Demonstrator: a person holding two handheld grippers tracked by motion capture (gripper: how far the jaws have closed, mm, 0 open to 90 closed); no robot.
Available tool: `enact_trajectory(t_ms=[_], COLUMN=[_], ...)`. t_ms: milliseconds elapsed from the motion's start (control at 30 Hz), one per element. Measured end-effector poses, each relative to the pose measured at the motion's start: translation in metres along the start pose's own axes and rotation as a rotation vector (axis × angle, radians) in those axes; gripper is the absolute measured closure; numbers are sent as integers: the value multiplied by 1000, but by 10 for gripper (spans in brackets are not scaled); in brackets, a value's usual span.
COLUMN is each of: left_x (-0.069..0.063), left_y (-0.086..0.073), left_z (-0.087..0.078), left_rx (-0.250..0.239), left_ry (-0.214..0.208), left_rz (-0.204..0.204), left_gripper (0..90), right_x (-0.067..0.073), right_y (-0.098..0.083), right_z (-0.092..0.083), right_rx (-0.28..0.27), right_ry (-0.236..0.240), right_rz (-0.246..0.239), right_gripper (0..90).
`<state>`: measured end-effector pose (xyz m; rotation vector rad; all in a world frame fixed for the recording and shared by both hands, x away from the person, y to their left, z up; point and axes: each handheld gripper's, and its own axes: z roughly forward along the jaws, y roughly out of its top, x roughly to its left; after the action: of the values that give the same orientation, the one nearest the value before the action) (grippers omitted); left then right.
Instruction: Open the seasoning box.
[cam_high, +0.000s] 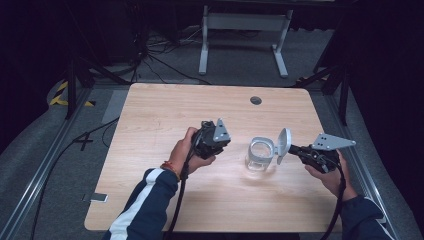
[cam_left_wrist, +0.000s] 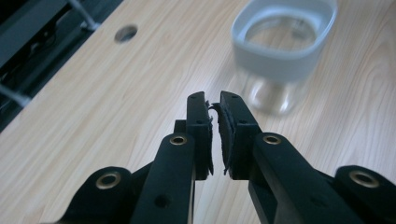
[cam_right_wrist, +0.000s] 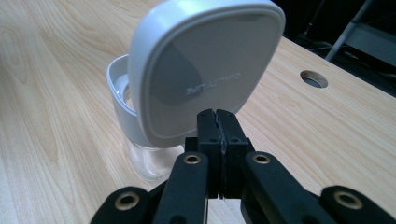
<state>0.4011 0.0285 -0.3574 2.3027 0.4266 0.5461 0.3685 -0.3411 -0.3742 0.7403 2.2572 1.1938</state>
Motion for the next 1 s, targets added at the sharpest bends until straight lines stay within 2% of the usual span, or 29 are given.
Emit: enact_trajectory(t_ms=[67, 267, 400, 533, 633, 667, 700, 733, 767, 833, 867, 933, 1000], left_x=[4, 11, 11, 10, 12, 12, 12, 12, 9, 8, 6, 4, 4], left_y=[-14, -55, -84, -107, -124, -124, -130, -135, -145, -154, -160, -165, -171], left_z=[-6, -25, -42, -49, -53, -53, -53, -54, -56, -58, -58, -59, -62], left_rx=[27, 63, 67, 111, 133, 133, 127, 139, 148, 153, 179, 188, 174], left_ry=[23, 69, 98, 130, 132, 132, 136, 139, 124, 101, 105, 103, 90], left_rz=[-2, -64, -112, -136, -167, -167, -187, -184, -196, -211, -198, -198, -221], left_gripper=[820, 813, 799, 772, 750, 750, 743, 741, 729, 692, 671, 649, 611], right_x=[1, 2, 4, 6, 8, 8, 8, 8, 8, 8, 8, 8, 8], right_y=[0, 2, 1, 1, 2, 2, 1, 1, 0, -2, -3, -5, -8], right_z=[1, -1, -1, -6, -10, -10, -12, -12, -12, -13, -14, -15, -19], right_rx=[4, 7, 23, 40, 57, 57, 61, 64, 69, 77, 85, 92, 97], right_ry=[3, 8, 13, 7, -2, -2, 0, -2, -6, -14, -14, -22, -31], right_rz=[-10, -8, -28, -46, -69, -69, -68, -70, -71, -70, -69, -72, -71], right_gripper=[897, 897, 897, 891, 867, 867, 871, 870, 867, 860, 852, 843, 820])
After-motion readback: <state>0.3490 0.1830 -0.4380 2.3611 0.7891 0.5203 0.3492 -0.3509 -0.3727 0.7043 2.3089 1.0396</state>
